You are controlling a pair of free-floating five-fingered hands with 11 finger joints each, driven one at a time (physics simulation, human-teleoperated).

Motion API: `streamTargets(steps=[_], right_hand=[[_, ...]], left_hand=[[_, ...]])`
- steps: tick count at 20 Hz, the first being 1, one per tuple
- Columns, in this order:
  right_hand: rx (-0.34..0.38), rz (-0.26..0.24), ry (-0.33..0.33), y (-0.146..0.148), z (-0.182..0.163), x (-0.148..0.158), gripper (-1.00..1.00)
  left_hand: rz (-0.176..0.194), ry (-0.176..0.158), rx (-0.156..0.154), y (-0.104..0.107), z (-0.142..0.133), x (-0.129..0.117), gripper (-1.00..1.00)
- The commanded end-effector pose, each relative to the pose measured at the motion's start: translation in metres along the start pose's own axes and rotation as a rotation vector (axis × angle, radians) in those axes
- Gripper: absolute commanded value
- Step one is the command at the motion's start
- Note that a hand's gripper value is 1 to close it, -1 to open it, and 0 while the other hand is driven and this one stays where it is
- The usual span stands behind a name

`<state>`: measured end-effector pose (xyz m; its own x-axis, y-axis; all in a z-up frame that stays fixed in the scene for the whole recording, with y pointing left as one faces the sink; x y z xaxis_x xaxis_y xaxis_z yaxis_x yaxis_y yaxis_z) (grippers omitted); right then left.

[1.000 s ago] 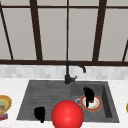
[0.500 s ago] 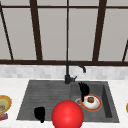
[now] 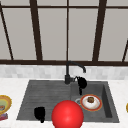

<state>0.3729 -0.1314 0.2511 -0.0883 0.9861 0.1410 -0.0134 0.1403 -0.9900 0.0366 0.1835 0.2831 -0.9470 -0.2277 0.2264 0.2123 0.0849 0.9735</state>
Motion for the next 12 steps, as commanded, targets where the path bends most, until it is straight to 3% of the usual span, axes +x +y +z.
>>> streamTargets(steps=[1,8,12], right_hand=[[0.023,0.043,0.003,0.001,-0.028,0.008,-1.0],[0.035,0.022,0.004,0.009,-0.087,0.012,-1.0],[0.061,0.057,0.008,0.026,-0.115,0.008,-1.0]], left_hand=[[0.0,0.0,0.0,0.0,0.0,0.0,0.0],[0.0,0.0,0.0,0.0,0.0,0.0,0.0],[0.0,0.0,0.0,0.0,0.0,0.0,0.0]])
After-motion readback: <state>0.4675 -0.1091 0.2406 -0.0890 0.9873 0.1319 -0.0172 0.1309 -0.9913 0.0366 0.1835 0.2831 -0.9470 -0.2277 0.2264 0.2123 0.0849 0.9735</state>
